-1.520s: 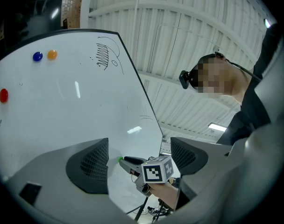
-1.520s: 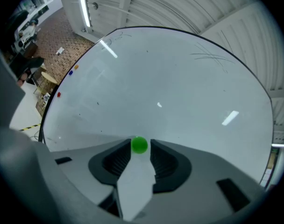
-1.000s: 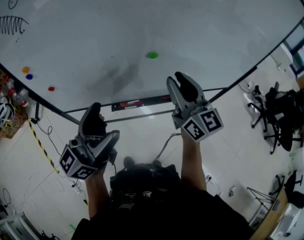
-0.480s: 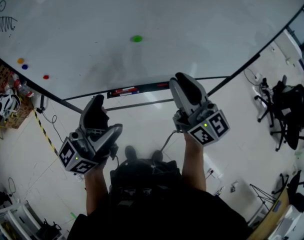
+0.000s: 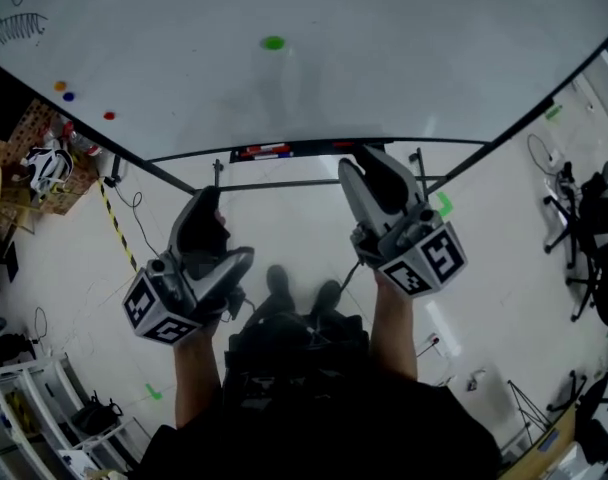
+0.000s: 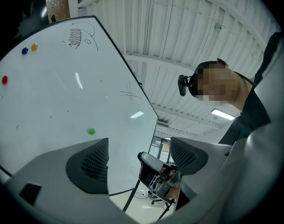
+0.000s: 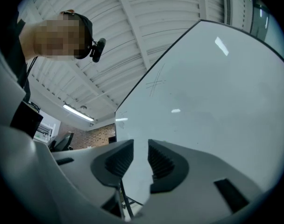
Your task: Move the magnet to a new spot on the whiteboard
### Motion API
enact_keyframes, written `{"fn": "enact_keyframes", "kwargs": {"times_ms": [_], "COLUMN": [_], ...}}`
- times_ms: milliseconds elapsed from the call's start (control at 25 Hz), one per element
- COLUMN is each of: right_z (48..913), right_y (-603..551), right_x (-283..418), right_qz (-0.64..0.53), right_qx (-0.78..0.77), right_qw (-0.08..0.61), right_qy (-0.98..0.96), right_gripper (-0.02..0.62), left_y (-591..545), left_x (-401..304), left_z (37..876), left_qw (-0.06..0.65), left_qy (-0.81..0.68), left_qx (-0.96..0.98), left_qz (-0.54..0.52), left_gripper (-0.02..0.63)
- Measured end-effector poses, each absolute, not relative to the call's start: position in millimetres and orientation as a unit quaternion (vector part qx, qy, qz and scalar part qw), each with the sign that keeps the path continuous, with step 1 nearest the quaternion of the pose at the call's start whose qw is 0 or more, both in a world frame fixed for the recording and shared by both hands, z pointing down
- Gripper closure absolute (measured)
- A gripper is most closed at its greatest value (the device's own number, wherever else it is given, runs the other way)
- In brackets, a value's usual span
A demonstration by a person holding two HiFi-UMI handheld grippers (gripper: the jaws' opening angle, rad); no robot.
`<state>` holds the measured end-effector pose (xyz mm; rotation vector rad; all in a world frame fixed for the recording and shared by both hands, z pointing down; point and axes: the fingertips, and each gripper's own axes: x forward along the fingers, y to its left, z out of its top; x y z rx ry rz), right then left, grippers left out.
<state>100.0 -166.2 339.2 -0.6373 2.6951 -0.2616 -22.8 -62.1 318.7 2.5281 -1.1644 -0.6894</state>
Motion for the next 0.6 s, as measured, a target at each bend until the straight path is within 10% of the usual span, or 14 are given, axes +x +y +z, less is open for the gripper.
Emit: {"fn": "enact_keyframes", "kwargs": {"times_ms": [600], "right_z": [306], "right_y": [-82], "right_x": [84], "right_qz": [-0.08], "right_qx": [-0.175], "right_qw": [0.212], "right_qy": [0.958], "right_gripper": [0.503], "left_y": [1], "left_x": [-45], "left_z": [303], "left_qw": [0.122], "left_qy": [-0.351], "left_qx": [0.885], "left_qz": [-0.279], "left_gripper": [0.193]}}
